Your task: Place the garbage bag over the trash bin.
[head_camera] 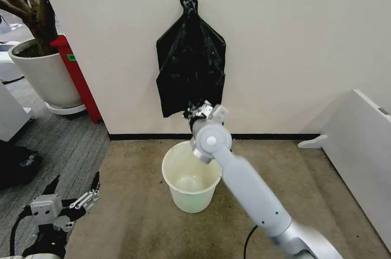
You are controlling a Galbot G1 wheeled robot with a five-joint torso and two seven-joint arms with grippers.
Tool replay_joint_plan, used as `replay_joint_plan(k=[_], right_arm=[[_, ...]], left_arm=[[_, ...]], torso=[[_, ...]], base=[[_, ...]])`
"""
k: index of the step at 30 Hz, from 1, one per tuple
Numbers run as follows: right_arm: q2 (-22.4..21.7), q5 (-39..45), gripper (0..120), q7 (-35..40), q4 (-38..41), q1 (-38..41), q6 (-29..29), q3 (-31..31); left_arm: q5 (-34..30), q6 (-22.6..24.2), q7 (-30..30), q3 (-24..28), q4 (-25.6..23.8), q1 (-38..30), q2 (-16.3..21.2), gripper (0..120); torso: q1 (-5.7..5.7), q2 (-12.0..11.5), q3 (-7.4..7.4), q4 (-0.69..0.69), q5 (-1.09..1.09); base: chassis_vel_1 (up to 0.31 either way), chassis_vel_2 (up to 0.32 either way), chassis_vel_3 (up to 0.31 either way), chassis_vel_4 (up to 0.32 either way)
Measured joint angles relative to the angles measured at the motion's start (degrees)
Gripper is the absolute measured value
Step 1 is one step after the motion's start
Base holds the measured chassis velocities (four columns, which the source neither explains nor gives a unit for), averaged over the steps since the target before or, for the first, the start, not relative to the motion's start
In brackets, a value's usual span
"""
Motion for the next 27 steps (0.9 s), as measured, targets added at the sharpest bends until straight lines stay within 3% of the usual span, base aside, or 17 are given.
replay_joint_plan(k=[10, 14, 21, 26, 27], right_arm=[[-1.1, 0.3, 0, -0.7, 0.9, 1.1, -0.5, -1.5], [-1.0, -0.1, 0, -1.2, -0.5, 1.1, -0.6, -1.4], [-1.2, -1.1, 0, -1.6, -1.6, 1.1, -0.7, -1.9], [-0.7, -2.0, 0, -2.3, -2.8, 1.1, -0.9, -1.9], [-0.2, -2.8, 0, -2.9, -3.5, 1.2, -1.0, -1.8]], left_arm=[[-0.3, 0.0, 0.0, -0.1, 0.0, -0.1, 0.7, 100], [-2.2, 0.5, -1.0, -0.8, 0.0, -0.5, 4.0, 100], [-2.6, 0.7, -1.2, -0.9, 0.0, -0.6, 4.5, 100], [-5.2, 1.5, -2.2, -1.8, 0.0, -2.3, 8.1, 100], [-7.1, 2.2, -3.0, -2.6, 0.0, -3.8, 11.2, 100]], torso=[[0.0, 0.0, 0.0, 0.01, 0.02], [0.0, 0.0, 0.0, -0.02, 0.01], [0.0, 0.0, 0.0, 0.0, 0.0], [0.0, 0.0, 0.0, 0.0, 0.01], [0.0, 0.0, 0.0, -0.02, 0.01]], base=[[0.0, 0.0, 0.0, 0.0], [0.0, 0.0, 0.0, 0.0], [0.0, 0.0, 0.0, 0.0], [0.0, 0.0, 0.0, 0.0], [0.0, 0.0, 0.0, 0.0]])
